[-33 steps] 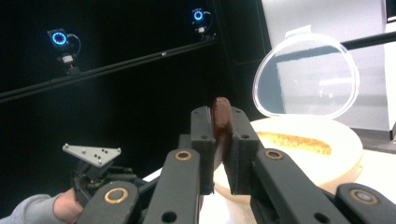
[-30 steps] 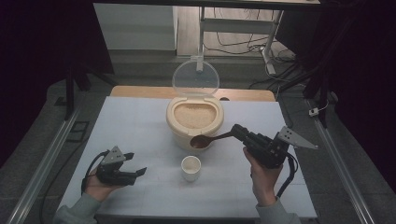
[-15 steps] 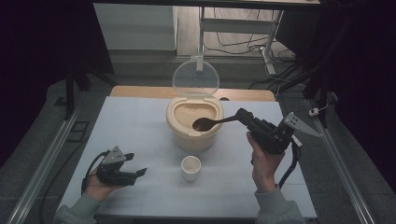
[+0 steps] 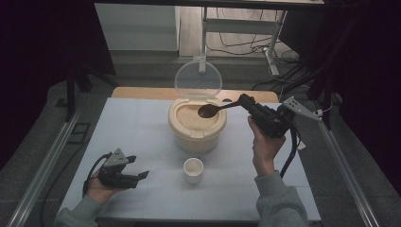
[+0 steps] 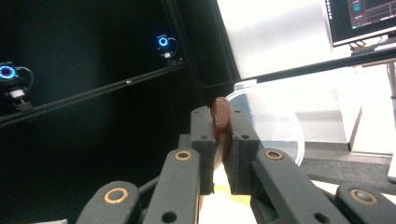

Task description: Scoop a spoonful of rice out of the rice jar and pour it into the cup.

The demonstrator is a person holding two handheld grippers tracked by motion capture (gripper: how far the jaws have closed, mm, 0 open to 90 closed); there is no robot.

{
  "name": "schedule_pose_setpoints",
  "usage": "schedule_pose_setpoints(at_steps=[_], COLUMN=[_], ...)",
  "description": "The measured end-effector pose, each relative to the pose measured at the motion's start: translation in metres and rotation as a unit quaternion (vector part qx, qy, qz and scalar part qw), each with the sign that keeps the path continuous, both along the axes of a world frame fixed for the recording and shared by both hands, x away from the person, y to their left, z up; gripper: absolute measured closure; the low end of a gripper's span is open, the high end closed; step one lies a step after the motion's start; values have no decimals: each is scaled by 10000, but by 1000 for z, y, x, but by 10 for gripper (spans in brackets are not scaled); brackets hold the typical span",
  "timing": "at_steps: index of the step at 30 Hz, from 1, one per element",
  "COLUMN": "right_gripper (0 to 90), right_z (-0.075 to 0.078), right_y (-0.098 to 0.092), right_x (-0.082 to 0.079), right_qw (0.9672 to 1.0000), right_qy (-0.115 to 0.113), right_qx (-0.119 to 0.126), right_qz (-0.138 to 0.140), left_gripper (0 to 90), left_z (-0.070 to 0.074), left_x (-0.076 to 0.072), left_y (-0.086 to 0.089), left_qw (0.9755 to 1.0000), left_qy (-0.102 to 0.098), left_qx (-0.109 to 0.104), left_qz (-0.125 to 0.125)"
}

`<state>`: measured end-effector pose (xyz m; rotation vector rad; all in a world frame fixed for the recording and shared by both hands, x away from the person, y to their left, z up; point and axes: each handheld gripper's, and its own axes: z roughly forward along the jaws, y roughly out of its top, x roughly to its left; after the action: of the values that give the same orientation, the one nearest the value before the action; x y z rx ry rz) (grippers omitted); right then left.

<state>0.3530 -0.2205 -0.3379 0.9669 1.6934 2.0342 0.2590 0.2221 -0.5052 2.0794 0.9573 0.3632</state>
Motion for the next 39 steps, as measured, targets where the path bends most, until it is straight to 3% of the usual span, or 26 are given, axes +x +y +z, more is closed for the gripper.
schedule_pose_setpoints(at_steps=[11,18,25,29,31,34,39], right_gripper=[830,830,830,830,829,828,828], right_z=[-8,-13,-15,-17,-20,-26,-38], right_y=[14,21,25,34,38,42,40], right_x=[22,30,35,37,38,43,51], right_qw=[9980,9951,9885,9786,9766,9777,9822], right_qy=[225,224,147,30,98,352,941], right_qx=[-512,-831,-1260,-1812,-1928,-1895,-1466], right_qz=[-286,-492,-822,-975,-949,-831,-702], left_gripper=[224,223,223,223,223,223,223], left_z=[-1,-2,-3,-3,-3,-3,-3], left_x=[0,0,1,1,1,1,0], left_y=[-2,-3,-3,-4,-4,-4,-4], left_qw=[10000,9999,9999,9999,9999,9999,9998], left_qy=[24,57,93,90,93,94,85], left_qx=[50,59,64,69,72,76,85], left_qz=[-64,-88,-111,-114,-113,-117,-127])
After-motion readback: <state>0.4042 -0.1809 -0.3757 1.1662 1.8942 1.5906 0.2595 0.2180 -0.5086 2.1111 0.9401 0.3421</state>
